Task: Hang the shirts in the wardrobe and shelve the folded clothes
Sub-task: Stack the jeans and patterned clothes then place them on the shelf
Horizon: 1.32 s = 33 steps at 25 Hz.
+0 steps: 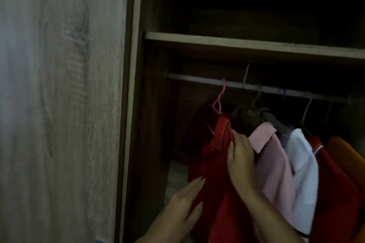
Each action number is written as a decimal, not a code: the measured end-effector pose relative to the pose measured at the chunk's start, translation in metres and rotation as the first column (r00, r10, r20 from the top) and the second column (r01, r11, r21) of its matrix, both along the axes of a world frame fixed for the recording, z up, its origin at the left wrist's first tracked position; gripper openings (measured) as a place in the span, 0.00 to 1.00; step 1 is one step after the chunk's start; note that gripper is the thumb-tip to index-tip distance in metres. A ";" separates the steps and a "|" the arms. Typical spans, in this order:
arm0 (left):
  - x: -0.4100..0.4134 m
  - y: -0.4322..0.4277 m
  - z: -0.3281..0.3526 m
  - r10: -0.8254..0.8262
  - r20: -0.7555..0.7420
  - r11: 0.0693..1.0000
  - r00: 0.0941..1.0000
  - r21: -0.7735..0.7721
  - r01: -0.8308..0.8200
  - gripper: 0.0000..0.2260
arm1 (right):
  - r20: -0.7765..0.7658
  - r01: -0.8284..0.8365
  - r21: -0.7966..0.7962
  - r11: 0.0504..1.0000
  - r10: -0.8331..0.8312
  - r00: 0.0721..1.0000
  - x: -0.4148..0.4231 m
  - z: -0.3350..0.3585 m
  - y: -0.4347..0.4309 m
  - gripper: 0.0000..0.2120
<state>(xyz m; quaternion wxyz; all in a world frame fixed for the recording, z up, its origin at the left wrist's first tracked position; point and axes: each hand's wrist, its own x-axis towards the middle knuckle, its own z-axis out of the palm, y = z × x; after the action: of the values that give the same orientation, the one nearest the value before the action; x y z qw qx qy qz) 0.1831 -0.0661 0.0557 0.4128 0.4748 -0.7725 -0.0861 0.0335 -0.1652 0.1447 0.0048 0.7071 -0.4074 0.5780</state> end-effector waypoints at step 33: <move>0.237 0.589 -0.509 0.749 0.020 -0.089 -0.662 0.994 -0.070 0.14 | 0.020 -0.051 0.999 0.002 0.905 0.425 0.367 -0.586 0.405 0.10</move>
<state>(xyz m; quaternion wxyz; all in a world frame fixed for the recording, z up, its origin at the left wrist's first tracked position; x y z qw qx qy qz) 0.4205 0.5229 -0.4537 0.5163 0.7336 0.3657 -0.2481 0.4001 0.2396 -0.4417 -0.4911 0.8027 -0.3065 -0.1436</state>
